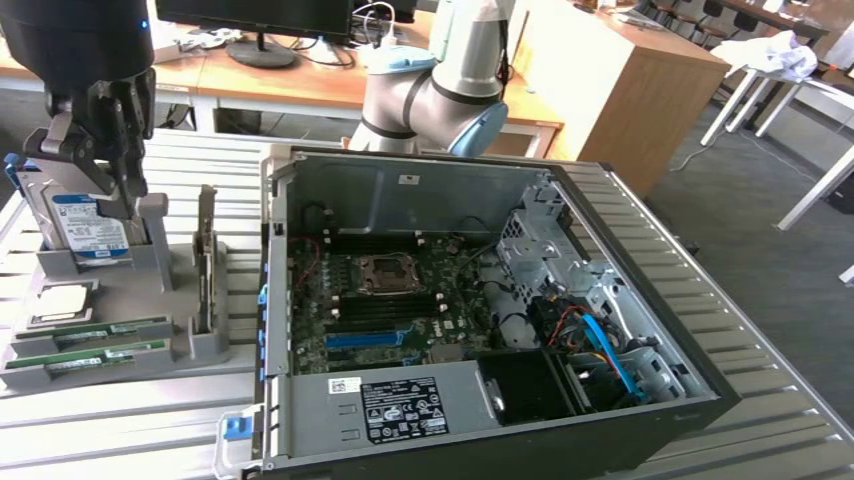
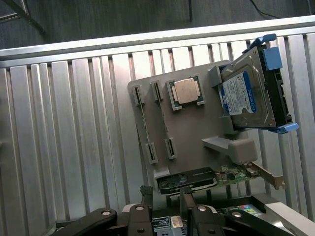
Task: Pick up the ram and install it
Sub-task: 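Pick up the ram and move it above insertion slot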
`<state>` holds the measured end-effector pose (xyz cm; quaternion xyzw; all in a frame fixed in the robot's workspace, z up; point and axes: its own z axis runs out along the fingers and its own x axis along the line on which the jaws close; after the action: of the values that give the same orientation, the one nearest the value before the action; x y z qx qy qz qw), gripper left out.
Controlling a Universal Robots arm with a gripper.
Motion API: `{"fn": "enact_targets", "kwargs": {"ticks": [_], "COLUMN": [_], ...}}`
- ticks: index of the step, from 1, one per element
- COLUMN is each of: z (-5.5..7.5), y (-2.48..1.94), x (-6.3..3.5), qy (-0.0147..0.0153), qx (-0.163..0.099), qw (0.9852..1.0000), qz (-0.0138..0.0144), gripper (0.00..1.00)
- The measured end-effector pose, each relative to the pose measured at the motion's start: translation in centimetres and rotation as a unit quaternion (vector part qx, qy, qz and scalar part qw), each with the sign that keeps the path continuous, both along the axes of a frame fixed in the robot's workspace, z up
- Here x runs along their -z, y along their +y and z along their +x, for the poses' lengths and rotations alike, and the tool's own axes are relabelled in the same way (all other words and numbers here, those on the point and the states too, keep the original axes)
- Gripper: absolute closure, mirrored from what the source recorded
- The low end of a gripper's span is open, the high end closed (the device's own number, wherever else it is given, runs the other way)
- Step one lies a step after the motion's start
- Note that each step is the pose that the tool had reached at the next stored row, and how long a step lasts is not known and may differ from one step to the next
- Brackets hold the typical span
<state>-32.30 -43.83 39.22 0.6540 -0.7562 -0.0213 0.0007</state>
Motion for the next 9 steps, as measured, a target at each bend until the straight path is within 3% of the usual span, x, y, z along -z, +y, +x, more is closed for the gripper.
{"fn": "enact_targets", "kwargs": {"ticks": [9], "z": [-0.47], "y": [-0.03], "x": [0.24], "qy": [0.0001], "qx": [0.000], "qw": [1.0000], "qz": [-0.0001], "gripper": [0.64]}}
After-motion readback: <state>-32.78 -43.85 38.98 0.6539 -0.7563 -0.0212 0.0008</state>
